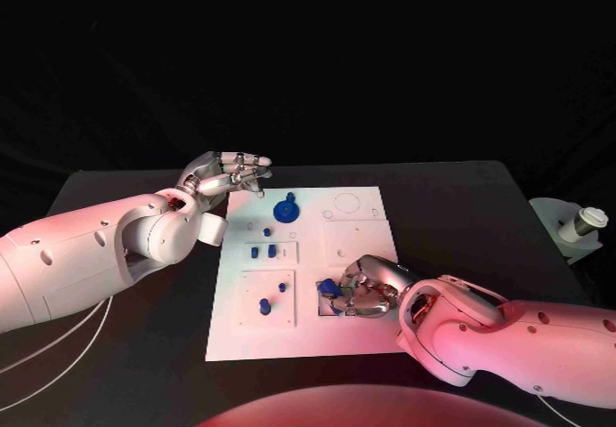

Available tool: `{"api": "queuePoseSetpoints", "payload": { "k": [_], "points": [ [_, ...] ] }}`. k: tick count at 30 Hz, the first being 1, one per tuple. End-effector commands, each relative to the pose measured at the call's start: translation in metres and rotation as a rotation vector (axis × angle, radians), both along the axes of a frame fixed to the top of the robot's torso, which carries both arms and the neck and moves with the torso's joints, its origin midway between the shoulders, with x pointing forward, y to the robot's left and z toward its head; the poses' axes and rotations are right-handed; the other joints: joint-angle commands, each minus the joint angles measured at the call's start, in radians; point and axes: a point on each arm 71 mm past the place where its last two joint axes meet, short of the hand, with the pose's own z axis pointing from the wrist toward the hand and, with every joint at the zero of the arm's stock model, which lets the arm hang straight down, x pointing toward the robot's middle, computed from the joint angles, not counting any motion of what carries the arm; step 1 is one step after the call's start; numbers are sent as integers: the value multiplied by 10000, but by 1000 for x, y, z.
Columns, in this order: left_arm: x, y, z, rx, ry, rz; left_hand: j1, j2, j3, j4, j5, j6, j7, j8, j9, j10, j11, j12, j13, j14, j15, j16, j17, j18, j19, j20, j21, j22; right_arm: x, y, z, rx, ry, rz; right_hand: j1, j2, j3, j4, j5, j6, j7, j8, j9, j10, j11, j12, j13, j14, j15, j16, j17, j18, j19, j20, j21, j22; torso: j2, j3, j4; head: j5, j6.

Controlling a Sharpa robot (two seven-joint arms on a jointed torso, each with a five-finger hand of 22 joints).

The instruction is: Assemble the parts on the task board

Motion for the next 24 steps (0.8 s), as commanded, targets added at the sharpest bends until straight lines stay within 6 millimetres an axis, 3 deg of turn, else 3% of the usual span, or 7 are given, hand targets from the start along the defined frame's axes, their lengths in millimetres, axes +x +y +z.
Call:
{"api": "queuePoseSetpoints", "payload": {
  "k": [1, 5, 9, 14, 19, 22, 24],
  "points": [
    [-1, -2, 1, -125, -75, -188, 40, 60, -26, -35, 58, -9, 10, -30, -12, -76, -28, 56, 13, -4, 53, -41, -11, 35, -39, -16, 47, 14, -1, 1, -2, -202, 146, 176, -444, -86, -330, 6, -303, 710, -691, 29, -14, 132, -34, 23, 914, 809, -42, 43, 1372, -67, 1054, -55, 54, 2628, 3, 6, -4, 20, -9],
    [-1, -2, 1, -119, -71, -178, 41, 70, -19, -43, 58, -27, 18, -44, -24, -105, -20, 71, 11, -13, 57, -45, -23, 35, -56, -13, 59, 35, -1, 2, -2, -248, 55, 172, -942, -51, -766, 17, -1487, 681, -703, 117, 16, 130, -44, -21, 923, 805, -54, 37, 1361, -67, 1054, -66, 54, 2628, 3, 1, -5, 14, -5],
    [-1, -2, 1, -113, -67, -168, 41, 70, -19, -43, 58, -27, 18, -44, -24, -105, -20, 71, 11, -13, 57, -45, -23, 35, -56, -13, 59, 35, 0, 1, -2, -273, -44, 153, -1334, 7, -1315, 28, -2209, 629, -694, 193, 39, 111, -38, -92, 910, 800, -47, 27, 1344, -67, 1054, -62, 54, 2628, 6, 0, -3, 18, -6],
    [-1, -1, 1, -107, -63, -158, 41, 70, -19, -43, 58, -27, 18, -44, -24, -105, -20, 71, 11, -13, 57, -45, -23, 35, -56, -13, 59, 35, 0, 1, -1, -292, -170, 136, -1519, 85, -1832, 36, -2496, 573, -681, 233, 46, 78, -25, -179, 872, 791, -38, 9, 1301, -67, 1054, -53, 54, 2628, 7, 3, -7, 23, -5],
    [-1, 0, 1, -102, -59, -149, 41, 70, -19, -43, 58, -27, 18, -44, -24, -105, -20, 71, 11, -13, 57, -45, -23, 35, -56, -13, 59, 35, 0, 1, 1, -269, -370, 192, -1316, 376, -2583, 25, -2508, 507, -670, 309, 50, 66, -12, -237, 874, 792, -25, 3, 1302, -67, 1054, -38, 54, 2628, 8, 8, -6, 20, 5],
    [-1, 0, 1, -99, -53, -148, 41, 70, -19, -43, 58, -27, 18, -44, -24, -105, -20, 71, 11, -13, 57, -45, -23, 35, -56, -13, 59, 35, -2, 0, 3, -184, -478, 294, -1084, 491, -2703, 15, -2418, 498, -672, 337, 48, 77, -15, -229, 894, 794, -25, 6, 1313, -67, 1054, -36, 54, 2628, 7, 11, -6, 21, 12],
    [-1, 0, 1, -95, -45, -146, 41, 70, -19, -43, 58, -27, 18, -44, -24, -105, -20, 71, 11, -13, 57, -45, -23, 35, -56, -13, 59, 35, -4, -2, 5, -78, -519, 389, -369, 603, -2597, -84, -1901, 467, -682, 355, 42, 90, -26, -216, 919, 800, -34, 16, 1342, -67, 1054, -43, 54, 2628, 8, 14, -6, 31, 14]
  ]
}}
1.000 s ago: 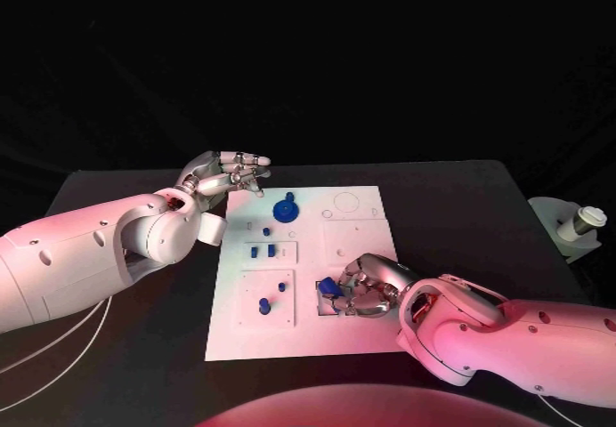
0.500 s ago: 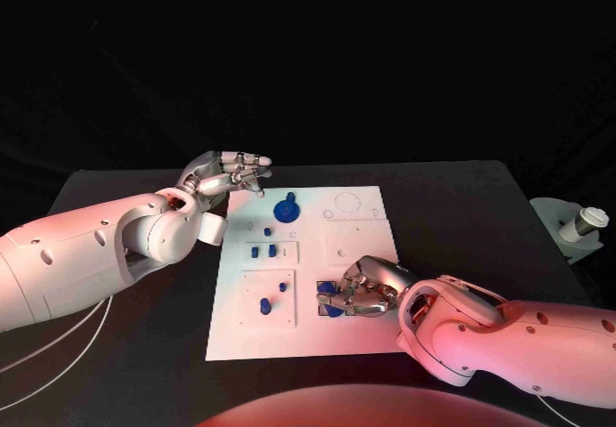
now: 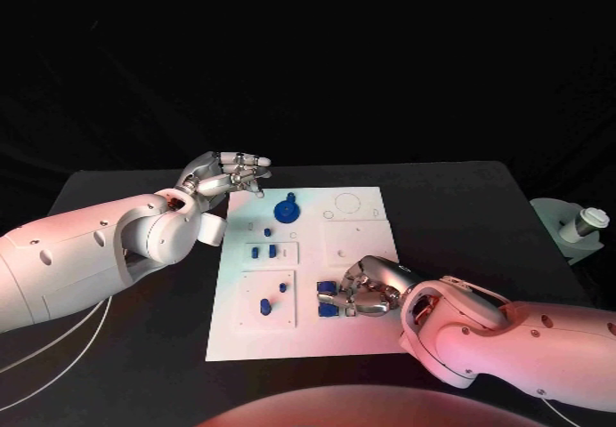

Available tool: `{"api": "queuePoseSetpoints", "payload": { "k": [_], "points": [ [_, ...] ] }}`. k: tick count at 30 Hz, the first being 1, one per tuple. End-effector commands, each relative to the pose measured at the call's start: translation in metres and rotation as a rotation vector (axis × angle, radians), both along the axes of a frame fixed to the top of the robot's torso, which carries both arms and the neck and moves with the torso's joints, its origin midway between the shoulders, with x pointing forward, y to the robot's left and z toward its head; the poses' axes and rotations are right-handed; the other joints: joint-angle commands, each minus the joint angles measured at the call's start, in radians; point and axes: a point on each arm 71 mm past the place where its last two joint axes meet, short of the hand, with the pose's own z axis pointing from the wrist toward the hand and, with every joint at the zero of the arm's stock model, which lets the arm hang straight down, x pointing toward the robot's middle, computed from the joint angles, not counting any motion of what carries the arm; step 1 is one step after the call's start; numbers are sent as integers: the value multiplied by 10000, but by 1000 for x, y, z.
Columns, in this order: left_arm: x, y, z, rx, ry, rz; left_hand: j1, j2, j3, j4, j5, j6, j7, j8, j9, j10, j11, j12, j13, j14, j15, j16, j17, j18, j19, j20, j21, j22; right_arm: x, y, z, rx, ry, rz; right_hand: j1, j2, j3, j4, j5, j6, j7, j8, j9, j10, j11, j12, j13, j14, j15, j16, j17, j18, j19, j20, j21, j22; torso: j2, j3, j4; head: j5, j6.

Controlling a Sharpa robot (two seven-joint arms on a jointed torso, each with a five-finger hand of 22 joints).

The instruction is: Assemble the parts on the task board

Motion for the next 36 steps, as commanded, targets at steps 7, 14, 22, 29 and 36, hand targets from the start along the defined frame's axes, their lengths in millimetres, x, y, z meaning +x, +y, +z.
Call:
{"api": "queuePoseSetpoints", "payload": {
  "k": [7, 14, 22, 29, 36],
  "points": [
    [-1, 0, 1, -79, -40, -123, 41, 70, -19, -43, 58, -27, 18, -44, -9, -68, 18, 37, 12, -13, 57, -45, -9, 35, -56, -13, 59, 10, -10, -6, 8, 358, -210, 771, 1820, -14, 67, -71, 335, -116, -30, 72, -84, 114, 2, 73, 1048, 828, -51, 65, 1481, -68, 1048, -51, 54, 2632, -6, -2, -20, 53, 12],
    [-1, 2, 1, -60, -29, -93, 41, 70, -19, -43, 58, -27, 18, -44, -9, -68, 18, 37, 12, -13, 57, -45, -9, 35, -56, -13, 59, 10, -13, -9, 10, 447, -138, 903, 1946, -20, 64, -54, 382, -106, -31, 74, -100, 130, 0, 101, 1074, 834, -51, 78, 1516, -68, 1048, -51, 54, 2632, 9, 12, -8, 83, 19],
    [-1, 3, 1, -45, -17, -76, 41, 81, -12, -44, 60, -34, 23, -50, -15, -83, 21, 47, 11, -16, 60, -46, -16, 35, -66, -11, 65, 21, -12, -13, 9, 405, -53, 895, 1878, -4, 9, 3, 448, -82, -25, 81, -112, 142, 3, 119, 1092, 839, -49, 87, 1542, -68, 1048, -51, 54, 2632, 11, 9, 3, 101, 17],
    [-1, 3, 0, -42, -14, -75, 35, 91, -10, -39, 60, -31, 25, -50, -17, -85, 23, 53, 12, -15, 62, -45, -18, 34, -68, -9, 67, 25, -10, -14, 6, 144, 98, 910, 2011, 45, 34, -35, 479, -83, -36, 77, -131, 142, -3, 112, 1094, 840, -52, 89, 1547, -68, 1048, -52, 54, 2632, 7, 0, -1, 103, 5],
    [-1, 2, 0, -48, -7, -97, 27, 96, -11, -32, 60, -31, 26, -50, -17, -87, 24, 56, 12, -15, 64, -45, -19, 33, -70, -7, 68, 27, -4, -14, 2, -123, -87, 664, 2108, 154, 79, -20, 467, -66, -39, 78, -151, 160, -8, 145, 1124, 845, -56, 98, 1574, -68, 1048, -55, 54, 2632, 8, -2, 9, 81, 6]
  ]
}}
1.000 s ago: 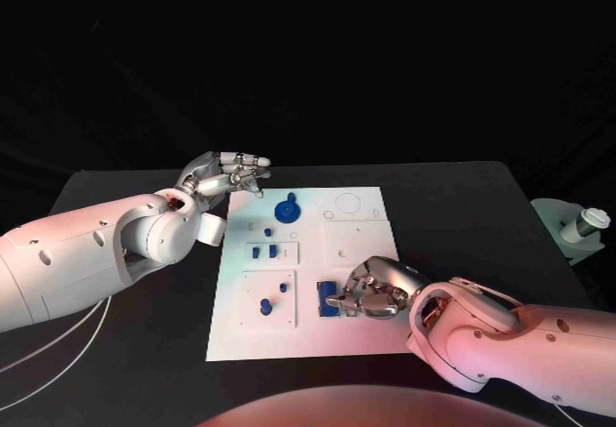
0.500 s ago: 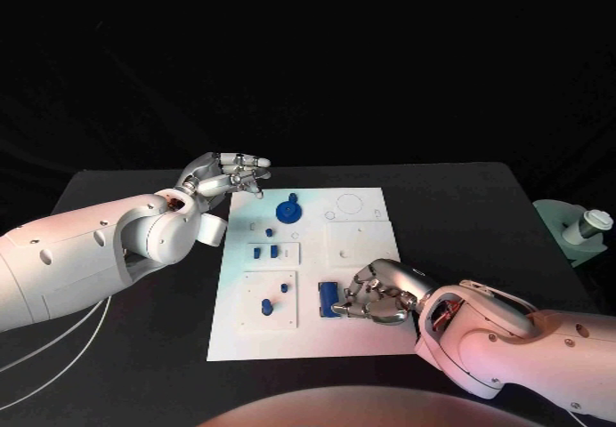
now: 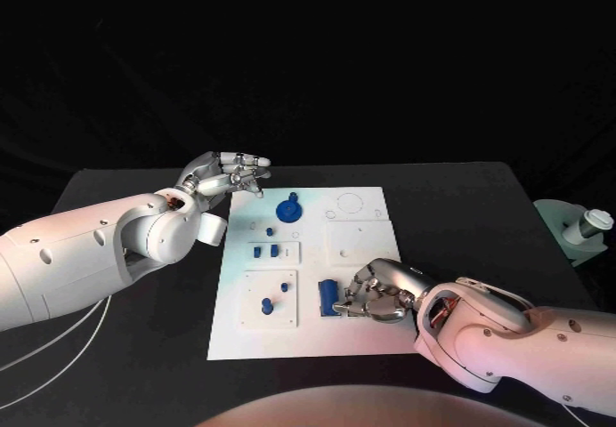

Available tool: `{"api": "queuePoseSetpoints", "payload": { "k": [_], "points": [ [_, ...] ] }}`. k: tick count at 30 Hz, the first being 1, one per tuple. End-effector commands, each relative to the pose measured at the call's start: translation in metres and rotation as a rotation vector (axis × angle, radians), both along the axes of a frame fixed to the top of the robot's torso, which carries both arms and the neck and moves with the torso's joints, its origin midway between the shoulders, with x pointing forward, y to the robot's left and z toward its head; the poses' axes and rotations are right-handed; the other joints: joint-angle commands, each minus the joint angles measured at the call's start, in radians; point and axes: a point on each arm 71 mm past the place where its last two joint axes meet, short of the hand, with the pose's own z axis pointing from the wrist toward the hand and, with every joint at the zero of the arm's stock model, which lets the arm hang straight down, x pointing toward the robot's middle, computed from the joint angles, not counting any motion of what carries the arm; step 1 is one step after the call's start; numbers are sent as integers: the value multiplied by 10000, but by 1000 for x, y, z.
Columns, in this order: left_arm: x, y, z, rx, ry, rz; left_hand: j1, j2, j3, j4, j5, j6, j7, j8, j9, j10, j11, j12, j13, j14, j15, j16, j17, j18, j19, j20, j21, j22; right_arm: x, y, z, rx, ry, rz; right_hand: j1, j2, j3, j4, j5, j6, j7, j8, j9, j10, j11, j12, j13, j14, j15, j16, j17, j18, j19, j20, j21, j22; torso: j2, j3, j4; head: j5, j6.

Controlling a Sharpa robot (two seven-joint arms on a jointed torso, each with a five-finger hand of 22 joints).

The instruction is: Assemble the parts on the task board

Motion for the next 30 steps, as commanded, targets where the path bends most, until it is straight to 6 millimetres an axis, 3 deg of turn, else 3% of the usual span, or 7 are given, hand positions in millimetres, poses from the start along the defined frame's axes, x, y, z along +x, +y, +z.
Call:
{"api": "queuePoseSetpoints", "payload": {
  "k": [1, 9, 16, 18, 23, 30],
  "points": [
    [-1, -3, 1, -93, -36, -167, 15, 103, -11, -23, 60, -30, 28, -50, -12, -54, -11, 61, 13, -14, 66, -44, -14, 32, -73, -5, 68, 18, 2, 1, -2, -297, -74, 23, 63, 2, 42, 17, 34, -31, -4, 39, -13, 161, -9, 65, 1126, 845, -57, 60, 1575, -68, 1048, -56, 54, 2635, -1, -5, 5, -9, 3],
    [-1, -3, 1, -94, -34, -171, 15, 103, -11, -23, 60, -30, 28, -50, -12, -54, -11, 61, 13, -14, 66, -44, -14, 32, -73, -5, 68, 18, 3, 5, -3, -364, -106, 137, 80, 20, 45, 15, 25, -24, -7, 41, -18, 170, -10, 83, 1140, 846, -59, 61, 1580, -68, 1048, -57, 54, 2635, 0, -4, -1, -7, -11],
    [-1, -2, 1, -80, -44, -175, 8, 108, -11, -17, 60, -31, 28, -51, -14, -58, -10, 64, 13, -14, 68, -42, -16, 32, -76, -3, 68, 20, 3, 4, -4, -503, -86, 272, 560, -184, 50, -114, -46, -35, -27, 29, -61, 170, -28, 67, 1146, 843, -75, 59, 1574, -68, 1048, -69, 54, 2635, 3, 1, -11, -19, -29],
    [-1, -2, 1, -70, -55, -184, 8, 108, -11, -17, 60, -31, 28, -51, -14, -58, -10, 64, 13, -14, 68, -42, -16, 32, -76, -3, 68, 20, 3, 4, -4, -536, -97, 306, 936, -246, 157, -155, -641, -20, -36, 19, -99, 173, -37, 67, 1159, 843, -87, 59, 1579, -68, 1048, -81, 54, 2635, 1, 4, -14, -21, -29],
    [-2, -2, 1, -56, -70, -200, 8, 108, -11, -17, 60, -31, 28, -51, -14, -58, -10, 64, 13, -14, 68, -42, -16, 32, -76, -3, 68, 20, 3, 4, -3, -657, -259, 376, 1546, -476, 315, -305, -841, 10, -52, -13, -172, 182, -54, 78, 1185, 845, -98, 63, 1594, -68, 1048, -91, 54, 2635, -1, 9, -17, -15, -45],
    [-2, -3, 1, -53, -71, -212, 8, 108, -11, -17, 60, -31, 28, -51, -14, -58, -10, 64, 13, -14, 68, -42, -16, 32, -76, -3, 68, 20, 5, 4, -3, -737, -508, 198, 1537, -444, 346, -183, -894, 60, -49, -12, -200, 212, -49, 137, 1230, 851, -92, 74, 1627, -68, 1048, -89, 54, 2635, 1, 8, -11, -40, -42]
  ]
}}
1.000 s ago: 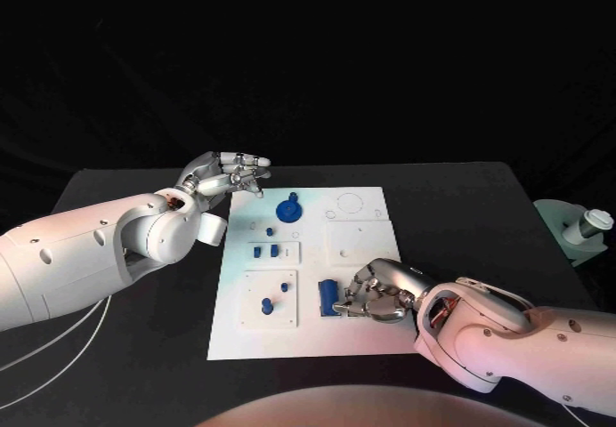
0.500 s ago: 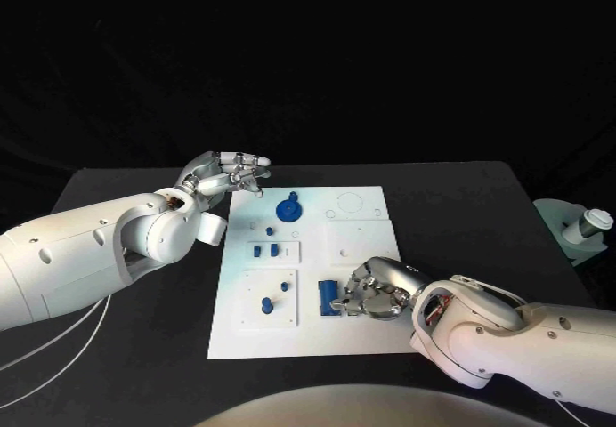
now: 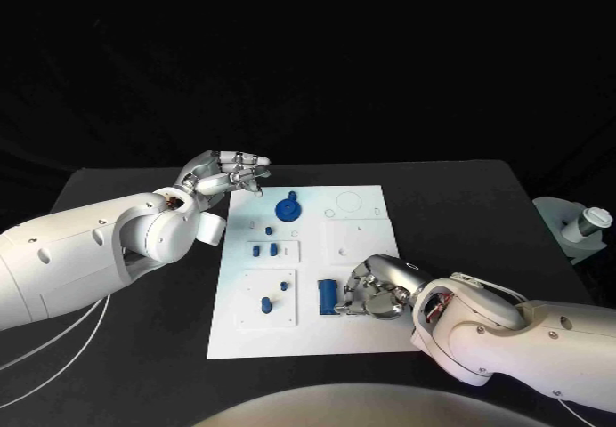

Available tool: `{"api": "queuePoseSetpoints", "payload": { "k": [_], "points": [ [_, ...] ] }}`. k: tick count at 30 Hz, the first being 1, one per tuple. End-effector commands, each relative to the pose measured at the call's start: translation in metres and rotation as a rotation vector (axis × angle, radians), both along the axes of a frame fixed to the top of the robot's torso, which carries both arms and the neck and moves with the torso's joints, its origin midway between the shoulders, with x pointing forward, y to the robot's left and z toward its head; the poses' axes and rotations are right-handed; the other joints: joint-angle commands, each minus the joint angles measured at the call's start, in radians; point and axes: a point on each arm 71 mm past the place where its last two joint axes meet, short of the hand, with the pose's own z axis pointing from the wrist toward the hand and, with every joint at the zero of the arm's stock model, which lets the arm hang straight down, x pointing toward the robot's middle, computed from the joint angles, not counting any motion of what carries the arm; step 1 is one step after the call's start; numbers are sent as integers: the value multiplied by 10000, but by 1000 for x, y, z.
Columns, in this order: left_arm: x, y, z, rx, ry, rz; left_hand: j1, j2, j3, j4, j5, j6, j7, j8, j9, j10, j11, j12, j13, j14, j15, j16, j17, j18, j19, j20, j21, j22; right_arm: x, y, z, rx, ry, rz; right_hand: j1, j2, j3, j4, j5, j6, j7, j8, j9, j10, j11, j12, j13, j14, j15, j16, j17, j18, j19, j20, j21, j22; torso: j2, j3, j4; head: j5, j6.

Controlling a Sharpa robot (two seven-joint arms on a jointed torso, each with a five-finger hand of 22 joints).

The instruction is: Assemble the parts on the task board

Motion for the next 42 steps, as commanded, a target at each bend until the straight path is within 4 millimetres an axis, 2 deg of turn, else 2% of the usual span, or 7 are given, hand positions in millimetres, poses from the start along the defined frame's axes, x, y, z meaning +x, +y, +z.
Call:
{"api": "queuePoseSetpoints", "payload": {
  "k": [1, 13, 19, 23, 30, 35, 42],
  "points": [
    [-1, -3, 1, -64, -74, -197, 8, 108, -11, -17, 60, -31, 28, -51, -16, -59, -9, 65, 13, -14, 68, -42, -9, 33, -76, -3, 68, 14, 0, 0, -2, -334, -173, 12, 52, 46, 23, 93, -48, 73, -50, -8, -24, 220, -51, 54, 1239, 889, -58, 37, 1634, -68, 1048, -90, 55, 2630, 4, -5, 7, -22, -3],
    [-1, -3, 1, -66, -72, -205, 8, 108, -11, -17, 60, -31, 28, -51, -16, -59, -9, 65, 13, -14, 68, -42, -9, 33, -76, -3, 68, 14, 2, 0, -2, -365, -362, -128, -11, 123, 53, 225, -66, 119, -55, 3, -43, 252, -56, 106, 1278, 895, -63, 48, 1665, -68, 1048, -93, 55, 2630, 1, -13, 11, -36, 8],
    [-1, -3, 1, -58, -69, -191, 8, 108, -11, -17, 60, -31, 28, -51, -16, -59, -9, 65, 13, -14, 68, -42, -9, 33, -76, -3, 68, 14, 1, -5, 4, 184, -471, -277, -147, 63, 0, 270, 32, 82, -32, -22, -72, 209, -41, -11, 1209, 879, -55, 18, 1584, -68, 1048, -91, 55, 2630, 2, -7, 11, -32, 26],
    [-1, -2, 1, -55, -69, -178, 8, 108, -11, -17, 60, -31, 28, -51, -16, -59, -9, 65, 13, -14, 68, -42, -9, 33, -76, -3, 68, 14, 4, -19, 18, 747, -920, -552, -44, 23, 63, 232, 302, -95, 30, -117, -104, 46, 11, -354, 1009, 831, -12, -70, 1362, -47, 1013, -61, -45, 2601, -6, -10, 5, -122, 52],
    [-2, -3, 1, -70, -64, -186, 8, 108, -11, -17, 60, -31, 28, -51, -16, -59, -9, 65, 13, -14, 68, -42, -9, 33, -76, -3, 68, 14, 13, -61, 37, 256, -1718, -1081, 137, -4, 265, 239, 645, -594, 286, -589, -304, -171, 217, -771, 781, 807, 149, -123, 1280, -18, 961, 62, -189, 2561, 3, -34, -1, -378, 88],
    [-3, -4, 2, -95, -57, -235, 8, 108, -11, -17, 60, -31, 28, -51, -16, -59, -9, 65, 13, -14, 68, -42, -9, 33, -76, -3, 68, 14, 6, -80, 42, -363, -2018, -1241, -87, -70, 245, 269, 656, -727, 430, -905, -457, -166, 342, -776, 787, 812, 257, -119, 1299, -28, 977, 154, -144, 2574, 0, -15, -46, -411, 74],
    [-3, -7, 1, -130, -63, -307, -14, 105, -12, -7, 63, -37, 30, -57, -25, -81, -7, 86, 13, -14, 72, -35, -16, 35, -91, 4, 68, 25, -5, -90, 32, -1108, -1838, -1336, -394, -84, 172, 285, 515, -599, 446, -1017, -512, -148, 369, -765, 798, 817, 293, -113, 1319, -40, 999, 205, -85, 2591, -13, -39, -60, -427, 60]
  ]
}}
